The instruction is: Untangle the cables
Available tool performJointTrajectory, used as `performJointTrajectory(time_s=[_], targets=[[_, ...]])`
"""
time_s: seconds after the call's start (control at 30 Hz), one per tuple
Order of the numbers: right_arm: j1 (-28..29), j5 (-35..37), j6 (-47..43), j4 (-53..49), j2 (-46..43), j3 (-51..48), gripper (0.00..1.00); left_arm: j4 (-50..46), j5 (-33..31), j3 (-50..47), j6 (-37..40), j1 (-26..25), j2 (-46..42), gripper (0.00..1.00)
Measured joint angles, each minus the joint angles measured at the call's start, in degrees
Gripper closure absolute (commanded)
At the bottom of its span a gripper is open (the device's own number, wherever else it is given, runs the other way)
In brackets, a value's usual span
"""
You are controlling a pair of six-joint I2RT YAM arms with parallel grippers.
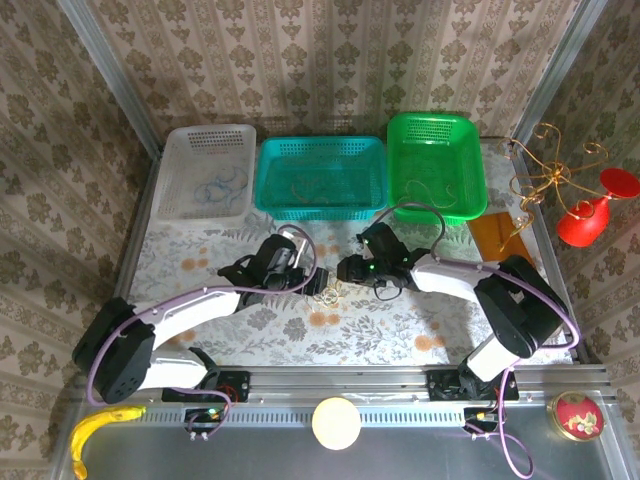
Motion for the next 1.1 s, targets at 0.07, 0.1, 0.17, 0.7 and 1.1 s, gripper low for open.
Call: performJointTrajectory(time_s=[0.07,0.1,0.17,0.7,1.1], targets=[[0.0,0.2,0.42,0.81,0.92,0.61,0.55,0.74,-0.11,-0.22,0.0,-0.2,0.59,0.0],[0.0,0.24,0.66,1.11,1.44,0.92,0.57,1.27,-0.24,-0.44,-0.02,-0.31,0.9,0.0],[0.04,0.44,1.33,1.88,2.86,1.62,0.62,2.14,-0.37,-0.76,-0.2,-0.57,1.75,0.0],[-1.77,0.72,0.96,0.66,-0.31,3.41,1.0,8.57,-0.46,-3.15,-1.64,-3.43,11.43,0.0],[-4.94,0.13,-0.13,-0.94,-18.49,4.24,1.0,11.13,-0.85,-4.13,-2.97,-3.43,11.54,0.0]])
